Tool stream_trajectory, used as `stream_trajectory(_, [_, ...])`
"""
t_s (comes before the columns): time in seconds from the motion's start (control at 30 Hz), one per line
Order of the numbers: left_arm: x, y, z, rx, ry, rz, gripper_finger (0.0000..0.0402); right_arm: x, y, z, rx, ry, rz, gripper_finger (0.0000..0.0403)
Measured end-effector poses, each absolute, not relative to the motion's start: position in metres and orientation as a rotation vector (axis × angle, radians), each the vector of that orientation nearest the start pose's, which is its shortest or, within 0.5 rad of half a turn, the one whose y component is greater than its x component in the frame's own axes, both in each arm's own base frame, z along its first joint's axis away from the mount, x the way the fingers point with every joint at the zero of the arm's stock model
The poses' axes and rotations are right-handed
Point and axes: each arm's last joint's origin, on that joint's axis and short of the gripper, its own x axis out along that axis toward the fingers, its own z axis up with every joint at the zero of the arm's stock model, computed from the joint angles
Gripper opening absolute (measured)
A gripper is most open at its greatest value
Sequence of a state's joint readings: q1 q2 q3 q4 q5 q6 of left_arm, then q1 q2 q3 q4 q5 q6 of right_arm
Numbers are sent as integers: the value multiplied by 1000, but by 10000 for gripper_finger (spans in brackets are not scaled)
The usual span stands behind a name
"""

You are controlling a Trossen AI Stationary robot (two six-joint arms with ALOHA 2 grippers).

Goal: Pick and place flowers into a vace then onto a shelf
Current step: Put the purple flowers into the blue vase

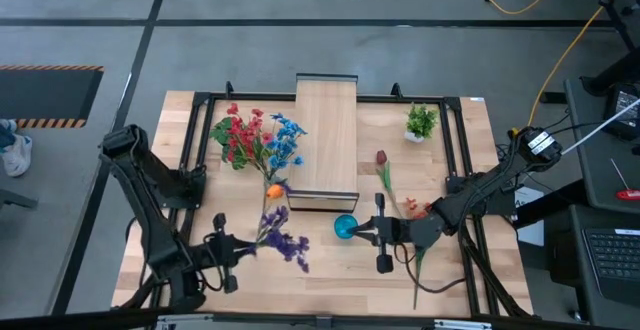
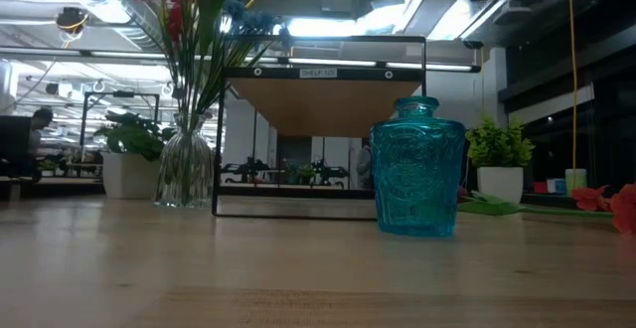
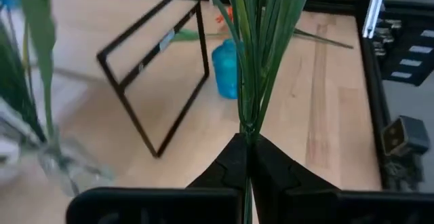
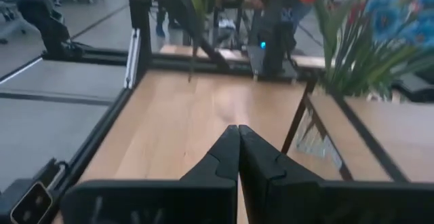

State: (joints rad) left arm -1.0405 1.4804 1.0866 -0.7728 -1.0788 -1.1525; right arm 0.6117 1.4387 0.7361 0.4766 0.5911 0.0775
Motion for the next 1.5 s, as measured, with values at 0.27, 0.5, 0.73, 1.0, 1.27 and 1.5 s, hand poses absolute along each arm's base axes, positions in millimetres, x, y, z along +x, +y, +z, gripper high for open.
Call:
stream_trajectory(0.27, [214, -223, 267, 34, 511, 69, 3, 256, 160, 240, -79, 112, 28, 6])
stream_trajectory(0.5, [248, -207, 279, 135, 406, -46, 3, 256, 163, 241, -73, 106, 102, 7])
stream_trajectory(0.73, [274, -180, 269, 178, 237, -125, 3, 261, 166, 239, -131, 56, 126, 48])
stream_trajectory(1.0, [294, -147, 271, 207, 113, -146, 3, 270, 154, 244, -158, -5, 74, 111])
stream_trajectory(1.27, [309, -114, 272, 212, 112, -109, 3, 279, 138, 250, -183, -63, 18, 136])
stream_trajectory(1.5, [317, -93, 275, 193, 82, -132, 3, 283, 130, 251, -216, -73, 21, 136])
